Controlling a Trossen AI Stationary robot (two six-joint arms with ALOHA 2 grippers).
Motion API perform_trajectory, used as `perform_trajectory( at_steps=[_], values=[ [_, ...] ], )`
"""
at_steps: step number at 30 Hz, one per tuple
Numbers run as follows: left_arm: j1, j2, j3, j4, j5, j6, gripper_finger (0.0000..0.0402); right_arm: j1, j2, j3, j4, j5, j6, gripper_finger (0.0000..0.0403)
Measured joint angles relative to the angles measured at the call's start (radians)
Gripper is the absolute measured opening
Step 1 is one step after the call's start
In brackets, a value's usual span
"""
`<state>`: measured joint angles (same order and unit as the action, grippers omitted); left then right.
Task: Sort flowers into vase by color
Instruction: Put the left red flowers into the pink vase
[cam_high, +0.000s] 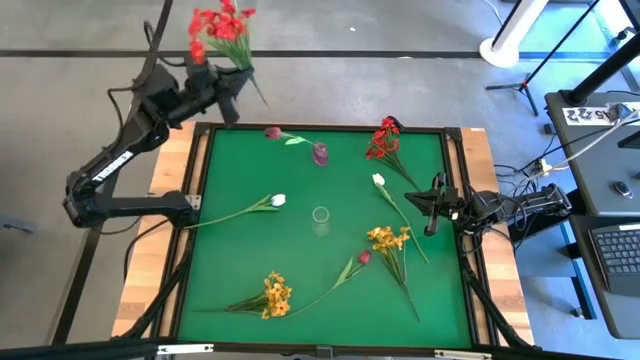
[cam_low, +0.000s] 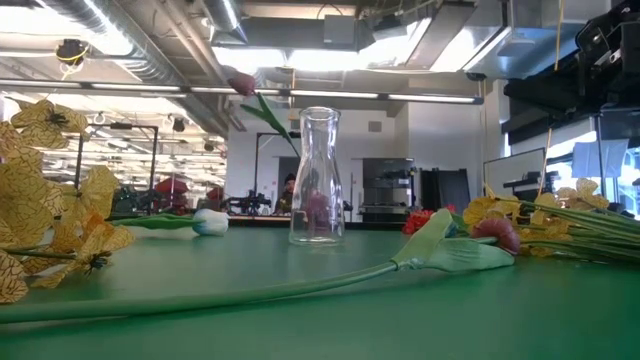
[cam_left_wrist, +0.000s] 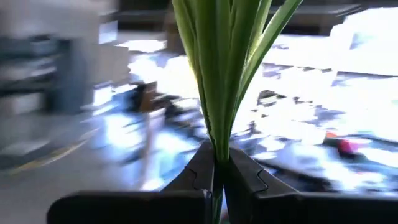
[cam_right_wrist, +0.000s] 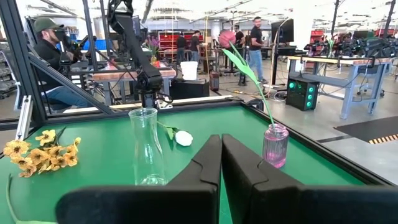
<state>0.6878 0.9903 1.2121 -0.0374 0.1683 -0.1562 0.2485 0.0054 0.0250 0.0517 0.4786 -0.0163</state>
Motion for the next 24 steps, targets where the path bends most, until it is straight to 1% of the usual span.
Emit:
perform_trajectory(
  at_steps=[1, 3, 5, 8, 11, 13, 15, 20, 22, 24],
  values=[
    [-0.046, 0.002, 0.0, 0.02, 0.014, 0.0, 0.0008, 0.0, 0.0, 0.0, 0.0, 0.0, 0.0, 0.0014],
    [-0.143, 0.014, -0.013, 0.071, 0.008, 0.014, 0.0008, 0.0, 0.0, 0.0, 0.0, 0.0, 0.0, 0.0014],
    [-0.245, 0.038, -0.042, 0.143, -0.037, 0.041, 0.0008, 0.0, 0.0, 0.0, 0.0, 0.0, 0.0, 0.0014],
    [-0.383, 0.098, -0.102, 0.242, -0.171, 0.119, 0.0008, 0.0, 0.0, 0.0, 0.0, 0.0, 0.0, 0.0014],
    [-0.482, 0.181, -0.158, 0.327, -0.349, 0.198, 0.0008, 0.0, 0.0, 0.0, 0.0, 0.0, 0.0, 0.0014],
    [-0.521, 0.24, -0.199, 0.435, -0.437, 0.227, 0.0008, 0.0, 0.0, 0.0, 0.0, 0.0, 0.0, 0.0014],
    [-0.544, 0.301, -0.238, 0.545, -0.488, 0.25, 0.0008, 0.0, 0.0, 0.0, 0.0, 0.0, 0.0, 0.0014],
    [-0.556, 0.454, -0.299, 0.761, -0.645, 0.313, 0.0008, 0.0, 0.0, 0.0, 0.0, 0.0, 0.0, 0.0014],
    [-0.544, 0.518, -0.308, 0.836, -0.675, 0.332, 0.0008, 0.0, 0.0, 0.0, 0.0, 0.0, 0.0, 0.0014],
    [-0.53, 0.576, -0.308, 0.882, -0.678, 0.344, 0.0008, 0.0, 0.0, 0.0, 0.0, 0.0, 0.0, 0.0014]
  ],
)
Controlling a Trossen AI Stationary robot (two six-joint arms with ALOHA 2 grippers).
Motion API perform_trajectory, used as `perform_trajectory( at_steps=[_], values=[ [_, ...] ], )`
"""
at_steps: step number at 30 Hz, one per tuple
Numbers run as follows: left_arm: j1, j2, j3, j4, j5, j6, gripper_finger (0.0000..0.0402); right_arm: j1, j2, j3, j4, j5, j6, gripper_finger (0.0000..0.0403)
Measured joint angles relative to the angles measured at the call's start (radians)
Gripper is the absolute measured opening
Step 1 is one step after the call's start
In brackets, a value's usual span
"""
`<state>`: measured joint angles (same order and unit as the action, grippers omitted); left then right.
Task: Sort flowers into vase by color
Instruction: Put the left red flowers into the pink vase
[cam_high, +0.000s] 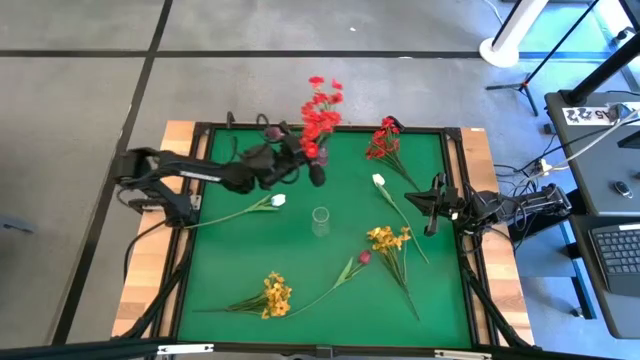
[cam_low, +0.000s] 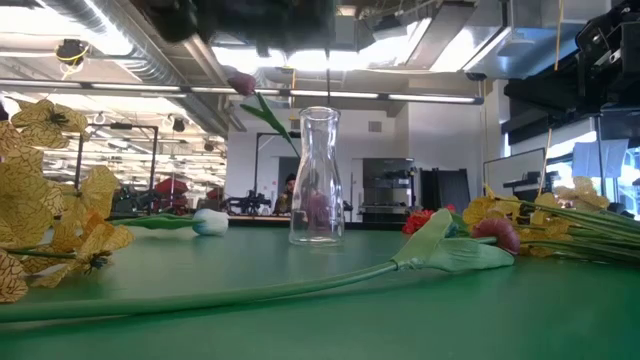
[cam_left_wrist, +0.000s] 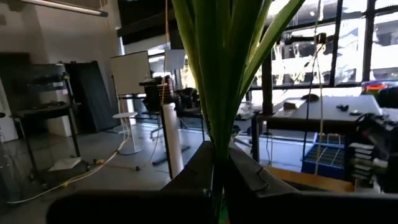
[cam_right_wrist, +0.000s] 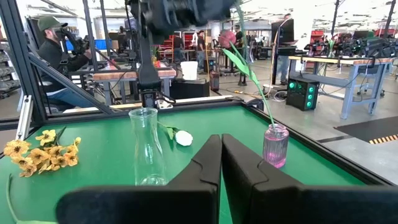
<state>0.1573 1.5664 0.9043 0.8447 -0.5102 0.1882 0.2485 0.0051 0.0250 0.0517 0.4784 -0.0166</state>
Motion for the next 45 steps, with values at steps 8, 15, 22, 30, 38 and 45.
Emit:
perform_trajectory(
  at_steps=[8, 15, 22, 30, 38, 45],
  values=[
    [0.07, 0.146, 0.0, 0.094, -0.099, 0.002, 0.0008, 0.0, 0.0, 0.0, 0.0, 0.0, 0.0, 0.0014],
    [0.109, 0.19, 0.0, 0.08, -0.124, -0.102, 0.0008, 0.0, 0.0, 0.0, 0.0, 0.0, 0.0, 0.0014],
    [0.112, 0.259, 0.0, 0.087, -0.133, -0.134, 0.0008, 0.0, 0.0, 0.0, 0.0, 0.0, 0.0, 0.0014],
    [0.12, 0.27, 0.0, 0.109, -0.136, -0.11, 0.0008, 0.0, 0.0, 0.0, 0.0, 0.0, 0.0, 0.0014],
    [0.119, 0.268, 0.0, 0.166, -0.136, -0.069, 0.0008, 0.0, 0.0, 0.0, 0.0, 0.0, 0.0, 0.0014],
    [0.119, 0.268, 0.0, 0.168, -0.159, -0.022, 0.0008, 0.0, 0.0, 0.0, 0.0, 0.0, 0.0, 0.0014]
  ],
)
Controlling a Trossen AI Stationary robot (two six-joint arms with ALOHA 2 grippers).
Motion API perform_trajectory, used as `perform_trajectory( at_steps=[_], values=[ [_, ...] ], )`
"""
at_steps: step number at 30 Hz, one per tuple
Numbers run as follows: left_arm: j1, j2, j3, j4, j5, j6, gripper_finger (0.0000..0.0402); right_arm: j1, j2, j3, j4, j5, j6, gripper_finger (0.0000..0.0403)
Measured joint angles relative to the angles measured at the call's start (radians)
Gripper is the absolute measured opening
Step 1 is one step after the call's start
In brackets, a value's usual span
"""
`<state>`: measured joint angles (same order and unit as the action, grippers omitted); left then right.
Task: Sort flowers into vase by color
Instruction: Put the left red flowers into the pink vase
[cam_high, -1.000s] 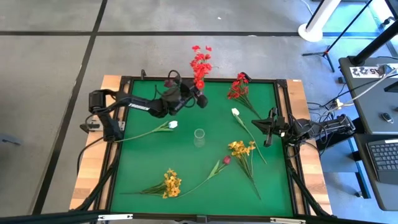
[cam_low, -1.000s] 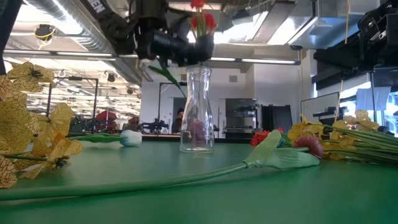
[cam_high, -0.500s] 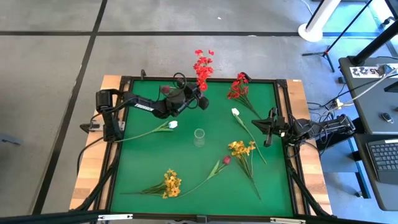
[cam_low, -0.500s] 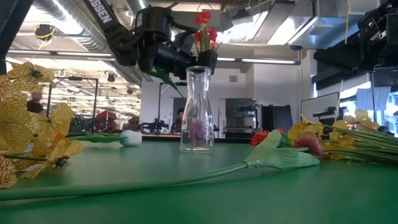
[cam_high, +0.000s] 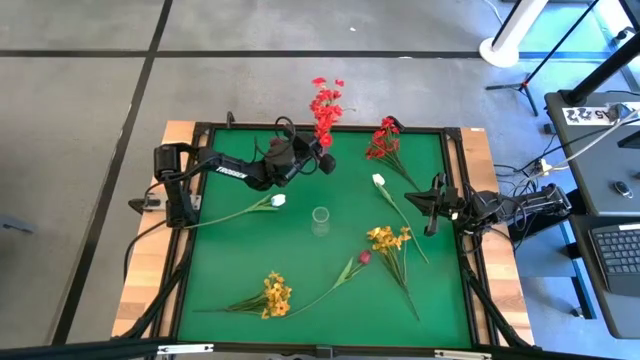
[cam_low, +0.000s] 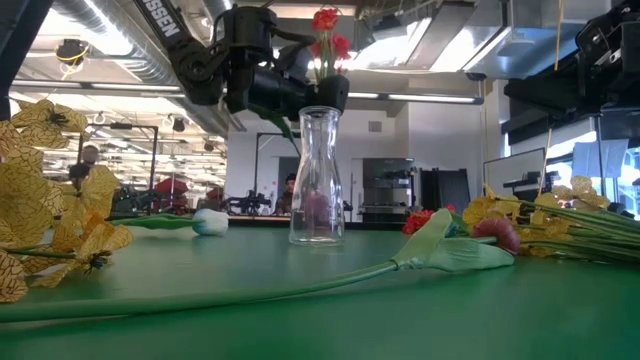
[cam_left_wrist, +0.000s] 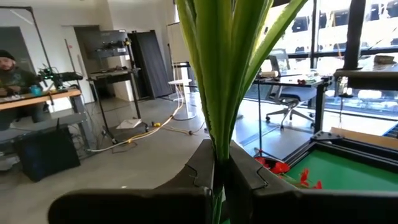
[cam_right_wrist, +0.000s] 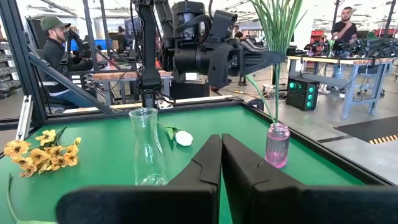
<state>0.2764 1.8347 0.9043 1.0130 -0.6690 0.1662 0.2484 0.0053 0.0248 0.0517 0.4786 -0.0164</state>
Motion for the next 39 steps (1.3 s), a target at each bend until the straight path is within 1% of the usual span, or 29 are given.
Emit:
perform_trajectory(
  at_steps=[8, 12, 17, 20, 23, 26, 28, 31, 33, 35, 37, 39],
  values=[
    [0.0, 0.0, 0.0, -0.008, 0.0, 0.001, 0.0008, 0.0, 0.0, 0.0, 0.0, 0.0, 0.0, 0.0014],
    [-0.003, -0.007, 0.016, 0.016, 0.033, 0.005, 0.0008, 0.0, 0.0, 0.0, 0.0, 0.0, 0.0, 0.0014],
    [-0.044, -0.054, 0.092, 0.005, 0.101, 0.038, 0.0008, 0.0, 0.0, 0.0, 0.0, 0.0, 0.0, 0.0014],
    [-0.085, -0.1, 0.146, -0.068, 0.113, 0.086, 0.0008, 0.0, 0.0, 0.0, 0.0, 0.0, 0.0, 0.0014],
    [-0.129, -0.168, 0.201, -0.183, 0.108, 0.177, 0.0008, 0.0, 0.0, 0.0, 0.0, 0.0, 0.0, 0.0014],
    [-0.162, -0.261, 0.237, -0.286, 0.084, 0.266, 0.0008, 0.0, 0.0, 0.0, 0.0, 0.0, 0.0, 0.0014],
    [-0.165, -0.34, 0.246, -0.356, 0.065, 0.306, 0.0008, 0.0, 0.0, 0.0, 0.0, 0.0, 0.0, 0.0014],
    [-0.132, -0.475, 0.246, -0.51, 0.042, 0.299, 0.0008, 0.0, 0.0, 0.0, 0.0, 0.0, 0.0, 0.0014],
    [-0.081, -0.556, 0.239, -0.617, 0.044, 0.247, 0.0008, 0.0, 0.0, 0.0, 0.0, 0.0, 0.0, 0.0014],
    [-0.009, -0.623, 0.21, -0.686, 0.054, 0.194, 0.0008, 0.0, 0.0, 0.0, 0.0, 0.0, 0.0, 0.0014],
    [0.084, -0.672, 0.162, -0.705, 0.105, 0.129, 0.0008, 0.0, 0.0, 0.0, 0.0, 0.0, 0.0, 0.0014],
    [0.185, -0.703, 0.103, -0.702, 0.194, 0.052, 0.0008, 0.0, 0.0, 0.0, 0.0, 0.0, 0.0, 0.0014]
  ],
)
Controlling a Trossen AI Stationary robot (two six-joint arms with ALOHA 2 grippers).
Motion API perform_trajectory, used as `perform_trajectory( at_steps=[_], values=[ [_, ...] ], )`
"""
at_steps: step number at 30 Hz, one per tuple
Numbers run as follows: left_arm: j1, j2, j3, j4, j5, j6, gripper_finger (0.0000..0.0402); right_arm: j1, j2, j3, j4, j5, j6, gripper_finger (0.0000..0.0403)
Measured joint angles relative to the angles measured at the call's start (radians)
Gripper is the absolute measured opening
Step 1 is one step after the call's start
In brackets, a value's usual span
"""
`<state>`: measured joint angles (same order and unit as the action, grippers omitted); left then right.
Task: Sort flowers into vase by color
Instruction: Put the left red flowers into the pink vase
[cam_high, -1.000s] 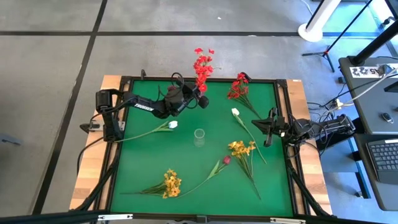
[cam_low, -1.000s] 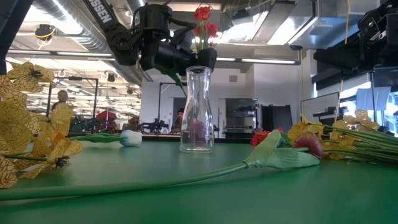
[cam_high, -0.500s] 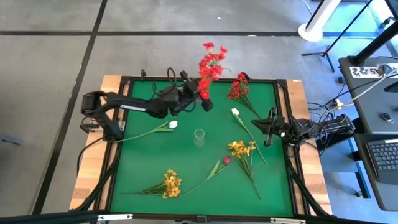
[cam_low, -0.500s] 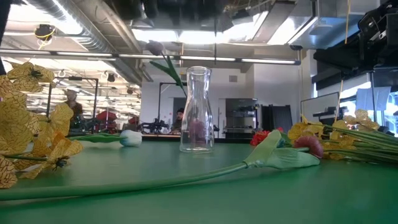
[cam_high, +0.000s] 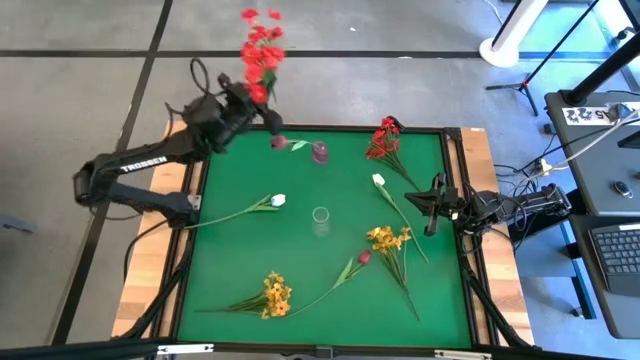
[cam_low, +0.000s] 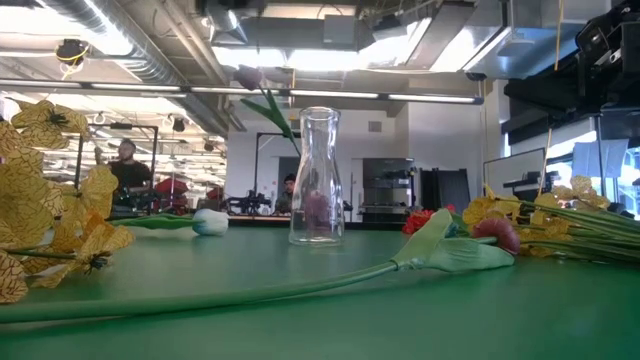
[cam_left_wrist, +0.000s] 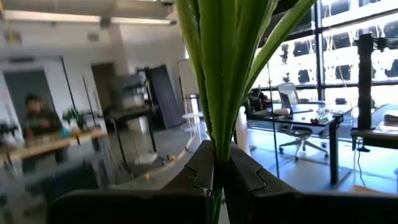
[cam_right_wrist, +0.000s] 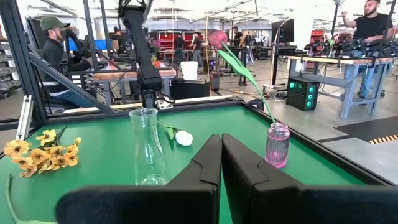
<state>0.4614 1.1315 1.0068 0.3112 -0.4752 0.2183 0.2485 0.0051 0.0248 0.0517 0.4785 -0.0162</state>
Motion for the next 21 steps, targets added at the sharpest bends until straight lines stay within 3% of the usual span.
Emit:
perform_trajectory(
  at_steps=[4, 10, 16, 21],
  values=[
    [0.184, 0.01, -0.152, 0.074, 0.15, -0.139, 0.0008, 0.0, 0.0, 0.0, 0.0, 0.0, 0.0, 0.0014],
    [0.333, 0.133, -0.39, 0.423, 0.377, -0.316, 0.0008, 0.0, 0.0, 0.0, 0.0, 0.0, 0.0, 0.0014],
    [0.331, 0.307, -0.458, 0.697, 0.591, -0.426, 0.0008, 0.0, 0.0, 0.0, 0.0, 0.0, 0.0, 0.0014],
    [0.252, 0.433, -0.429, 0.808, 0.65, -0.429, 0.0007, 0.0, 0.0, 0.0, 0.0, 0.0, 0.0, 0.0014]
  ],
)
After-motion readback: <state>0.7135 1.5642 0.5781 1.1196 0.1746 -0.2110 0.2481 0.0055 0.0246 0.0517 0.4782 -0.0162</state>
